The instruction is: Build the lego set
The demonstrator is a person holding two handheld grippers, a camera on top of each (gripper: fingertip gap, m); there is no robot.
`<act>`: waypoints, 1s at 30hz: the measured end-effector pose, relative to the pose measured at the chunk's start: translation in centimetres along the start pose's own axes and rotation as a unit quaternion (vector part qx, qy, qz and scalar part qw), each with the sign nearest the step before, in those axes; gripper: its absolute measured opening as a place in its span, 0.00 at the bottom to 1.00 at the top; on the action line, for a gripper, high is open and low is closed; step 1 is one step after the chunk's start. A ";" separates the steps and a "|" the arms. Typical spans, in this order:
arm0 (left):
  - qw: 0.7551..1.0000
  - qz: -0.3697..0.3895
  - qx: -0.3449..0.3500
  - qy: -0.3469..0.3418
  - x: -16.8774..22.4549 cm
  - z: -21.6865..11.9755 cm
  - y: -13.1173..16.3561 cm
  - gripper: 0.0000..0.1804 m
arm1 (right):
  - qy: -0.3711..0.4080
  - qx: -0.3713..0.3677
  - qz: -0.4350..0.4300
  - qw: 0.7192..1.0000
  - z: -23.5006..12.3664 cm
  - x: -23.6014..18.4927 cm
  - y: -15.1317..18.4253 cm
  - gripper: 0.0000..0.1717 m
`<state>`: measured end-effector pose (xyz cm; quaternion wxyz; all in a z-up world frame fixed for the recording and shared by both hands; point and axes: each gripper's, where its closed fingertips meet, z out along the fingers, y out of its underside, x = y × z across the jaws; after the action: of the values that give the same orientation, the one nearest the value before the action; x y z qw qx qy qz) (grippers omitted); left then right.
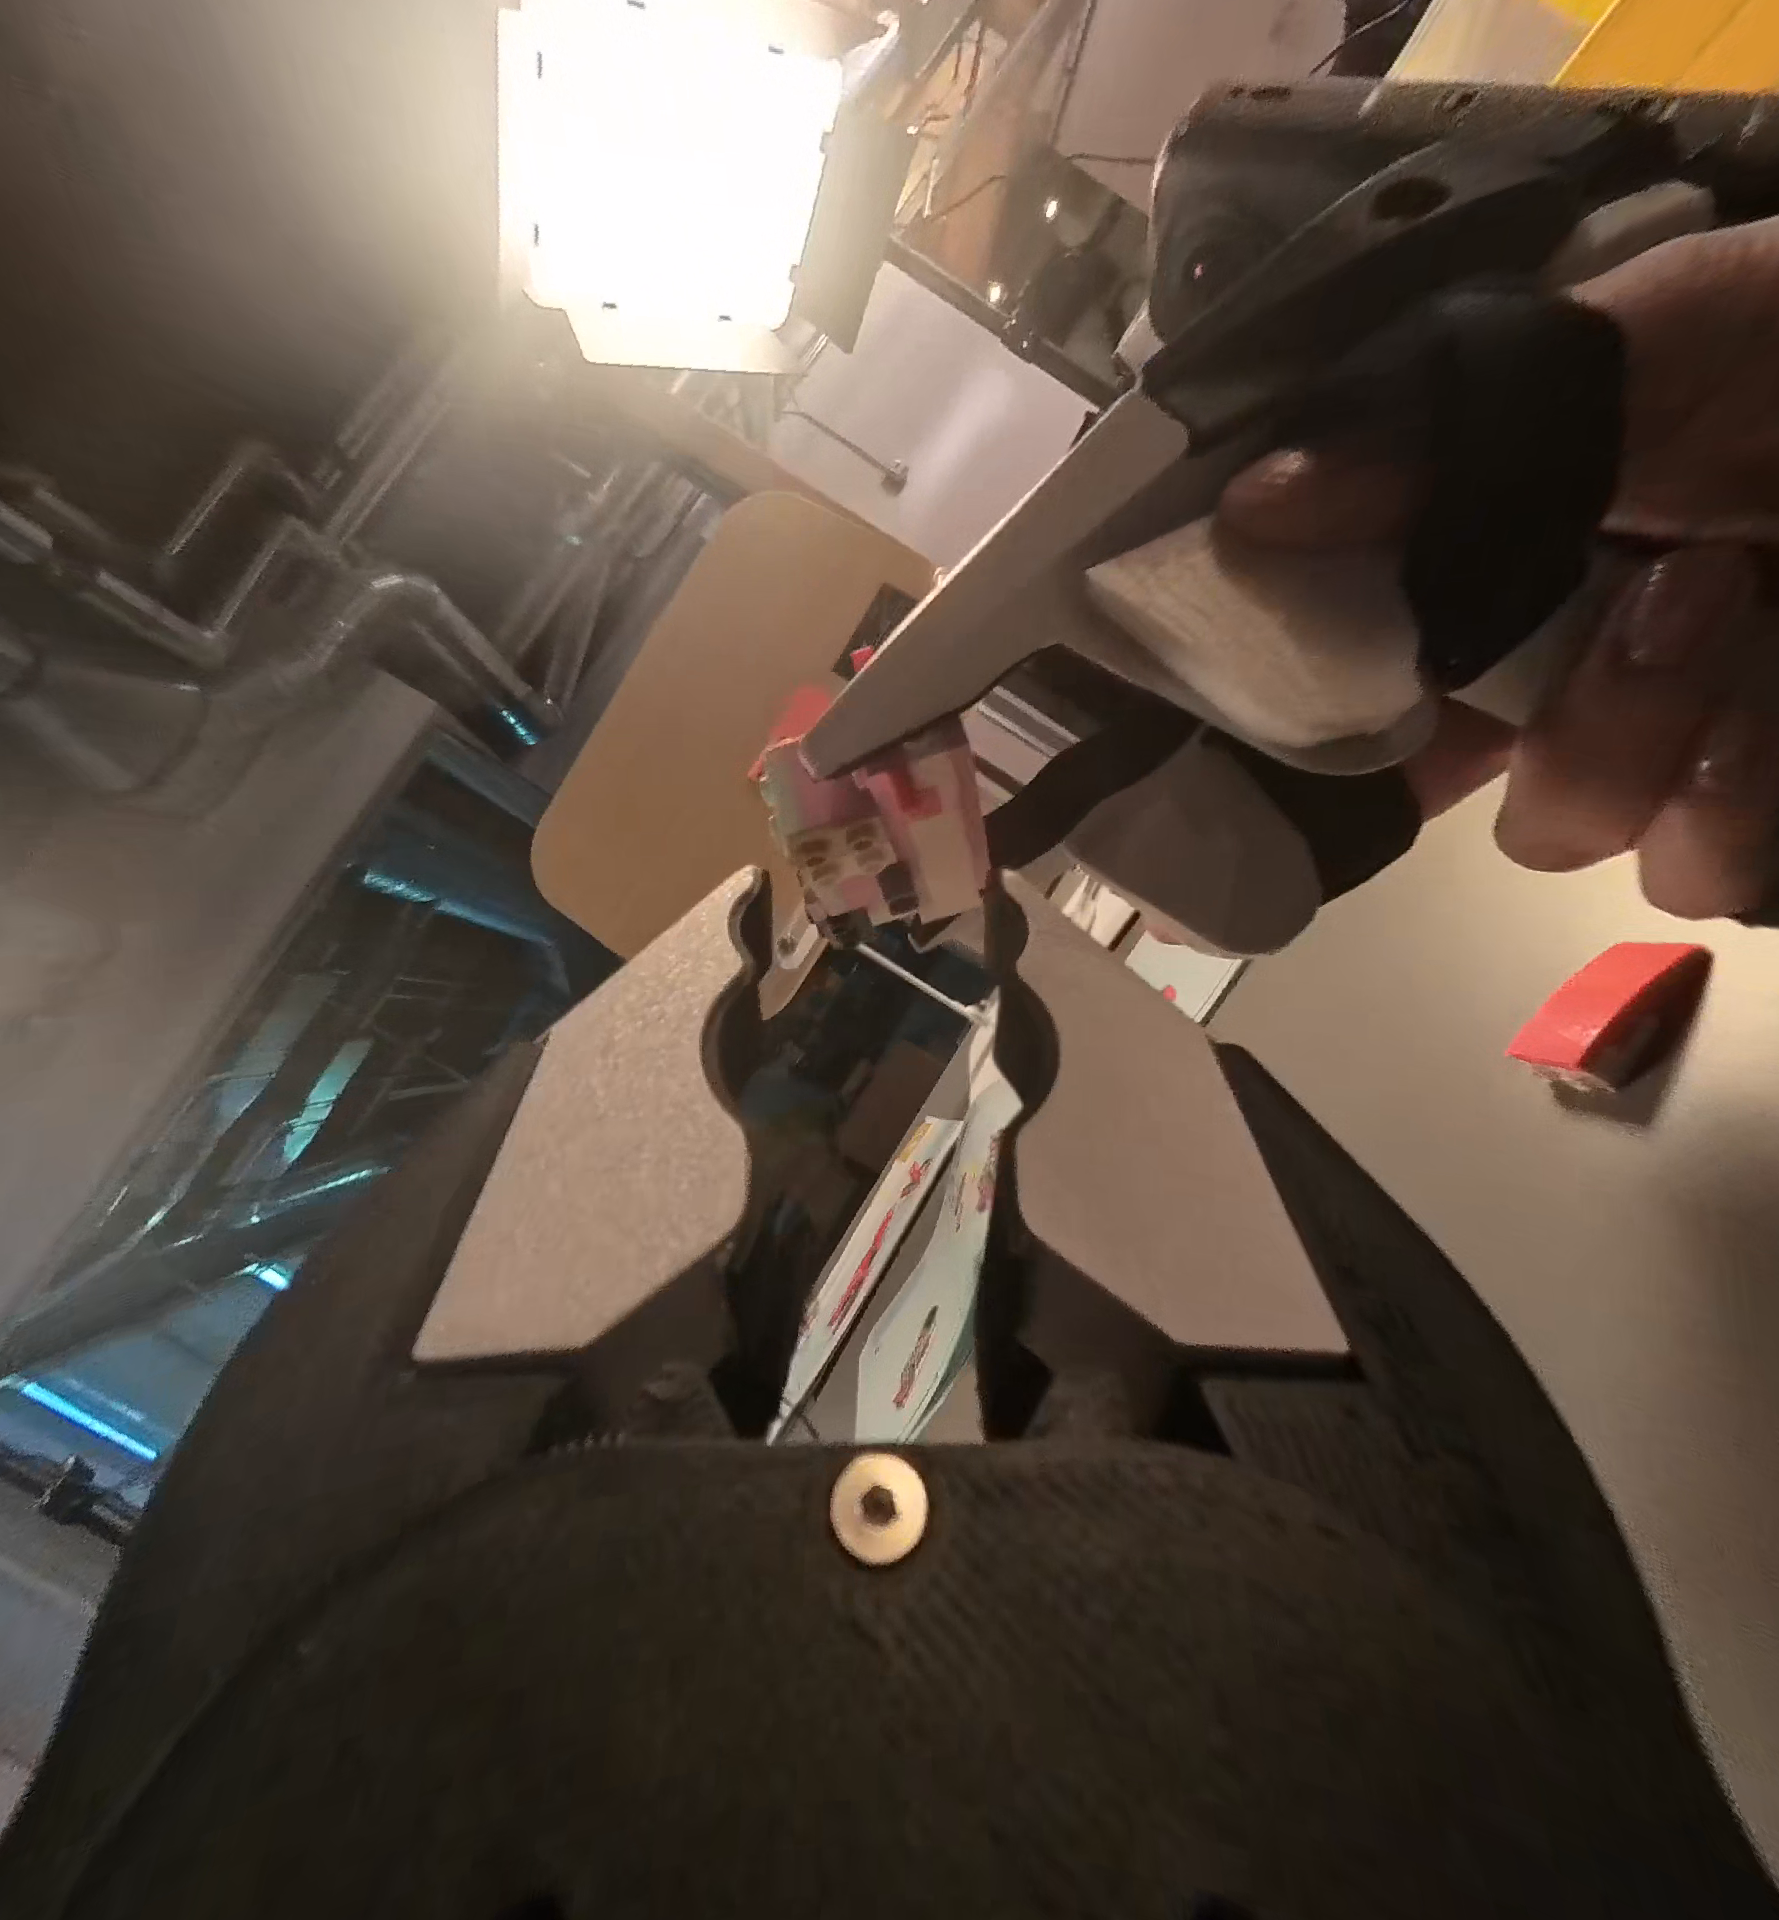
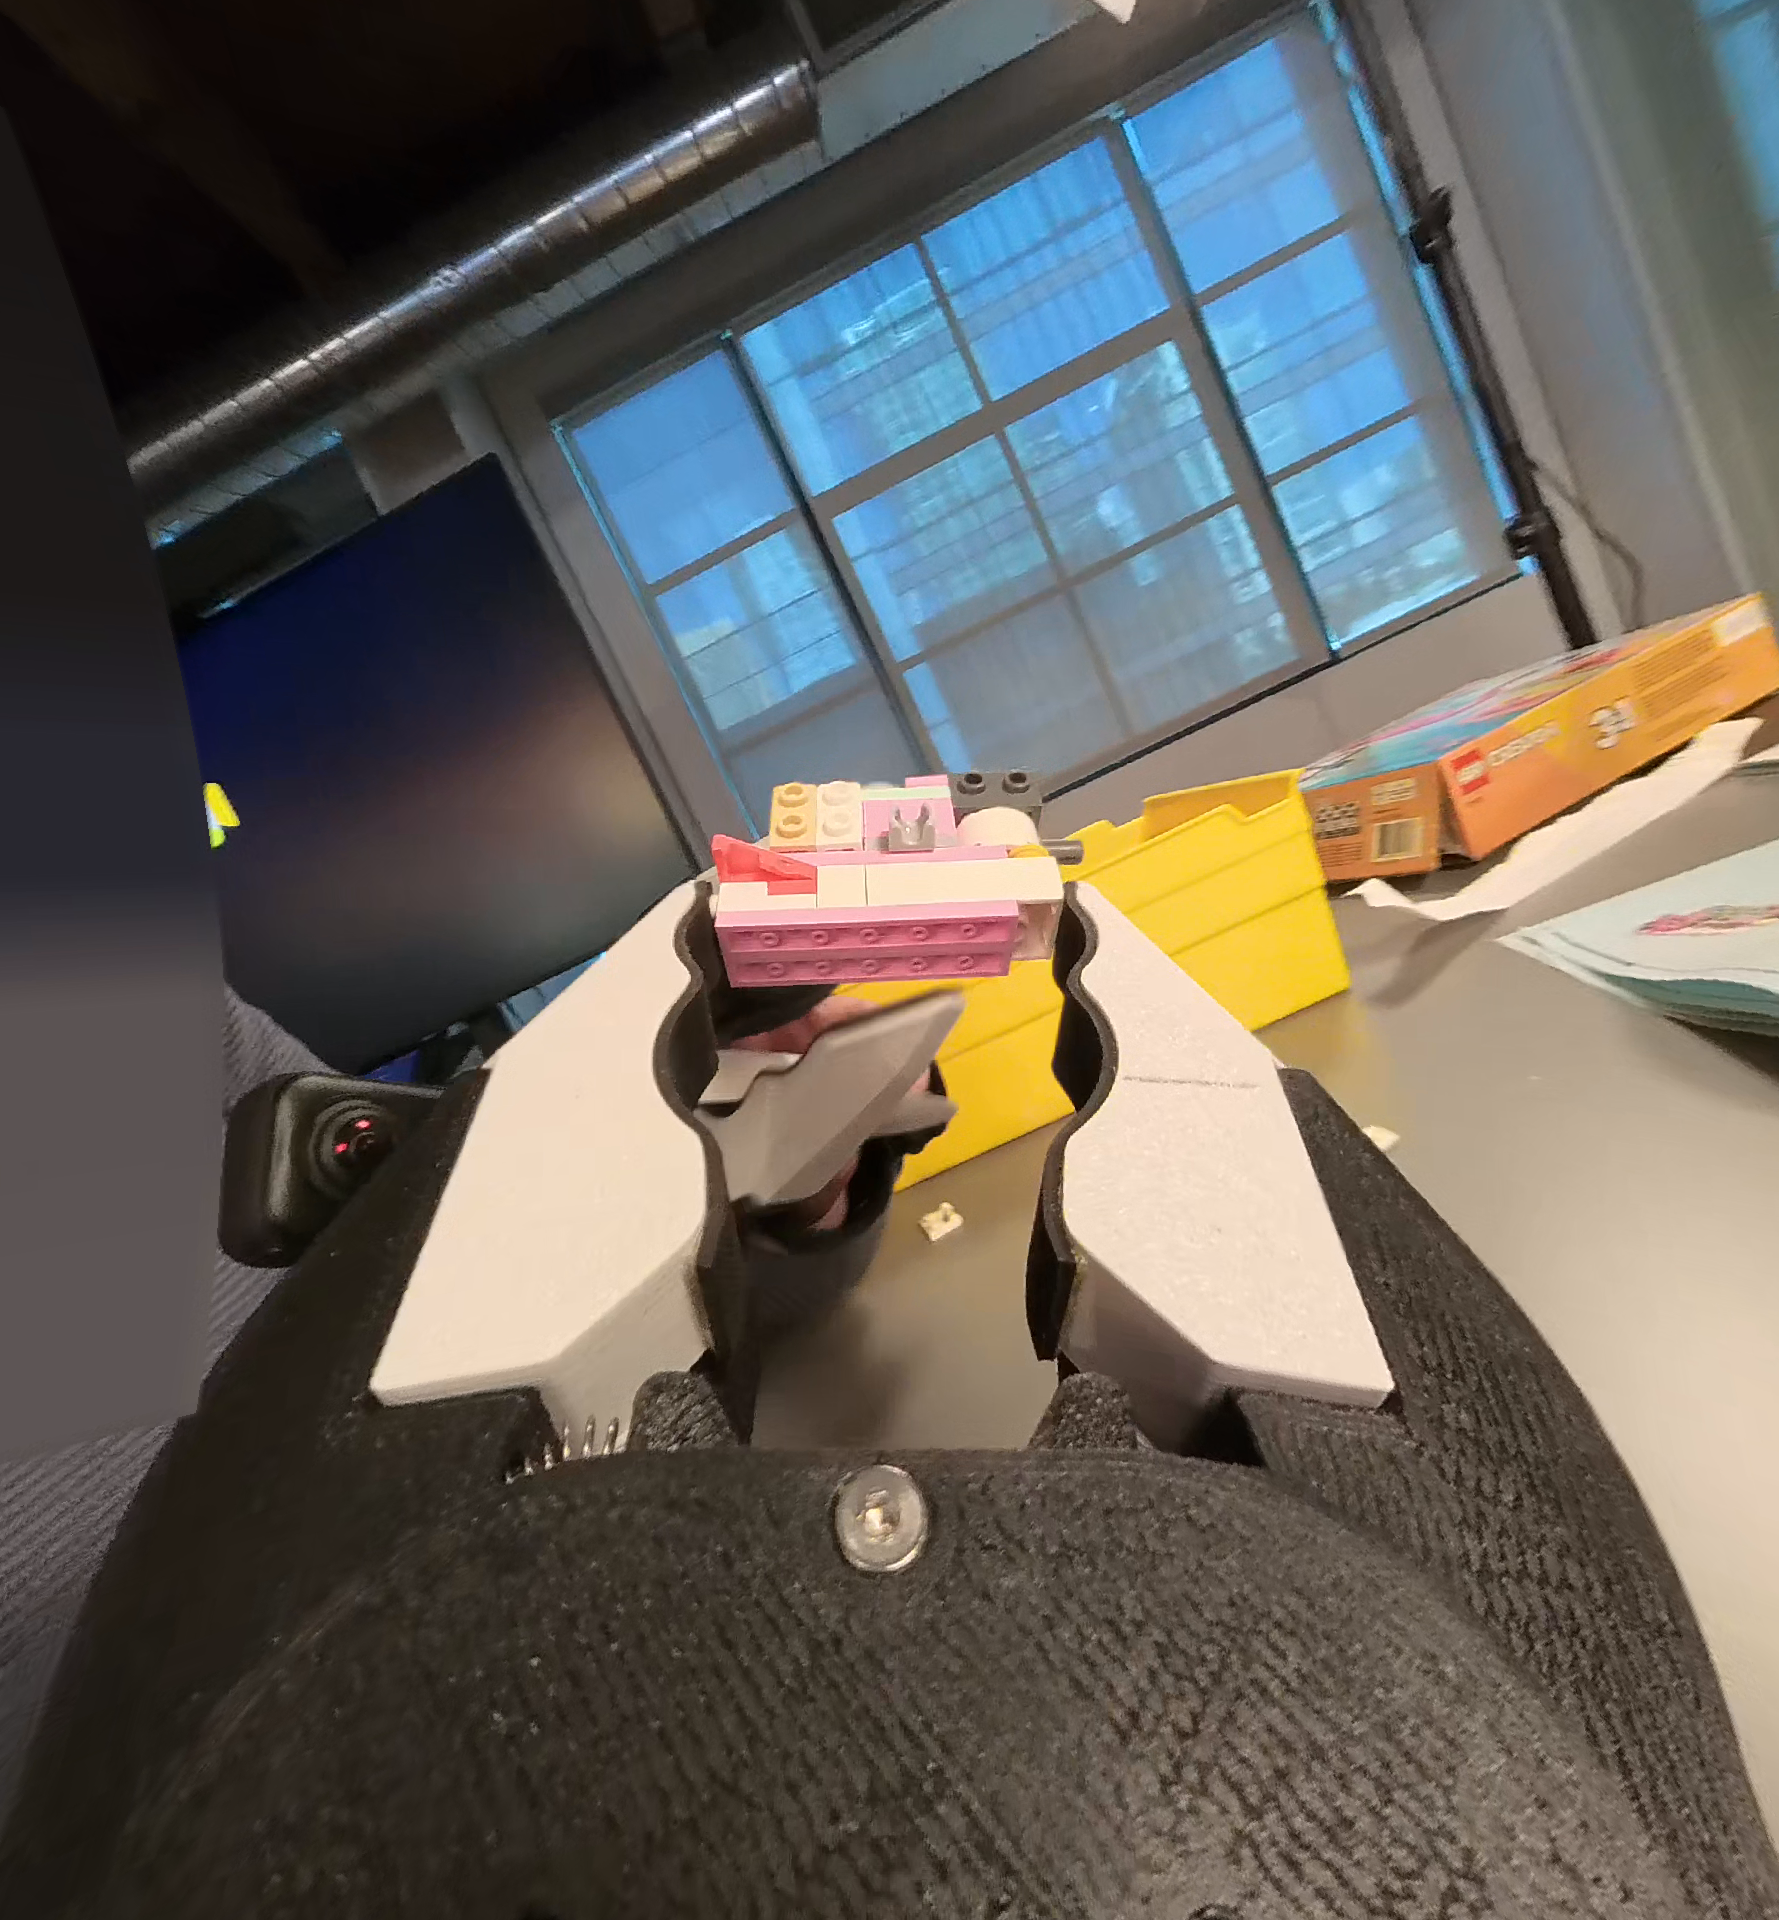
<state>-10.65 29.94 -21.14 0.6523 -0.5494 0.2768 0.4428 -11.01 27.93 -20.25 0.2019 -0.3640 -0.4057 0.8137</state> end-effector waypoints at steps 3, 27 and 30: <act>1.000 -0.006 -0.005 -0.008 -0.3 0.1 0.3 0.23 | -0.002 0.001 0.004 1.000 0.1 0.0 0.1 0.37; 0.998 0.039 0.008 -0.040 -0.4 -0.1 -0.3 0.24 | -0.015 0.000 0.013 1.000 0.4 -0.4 0.4 0.37; 0.999 0.039 0.010 -0.029 -0.4 -0.2 -0.2 0.23 | -0.018 -0.004 0.018 1.000 0.5 -0.4 0.5 0.37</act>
<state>-10.63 29.60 -20.74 0.6478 -0.5188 0.2829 0.4808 -11.11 27.16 -20.28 0.1779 -0.3576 -0.4060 0.8220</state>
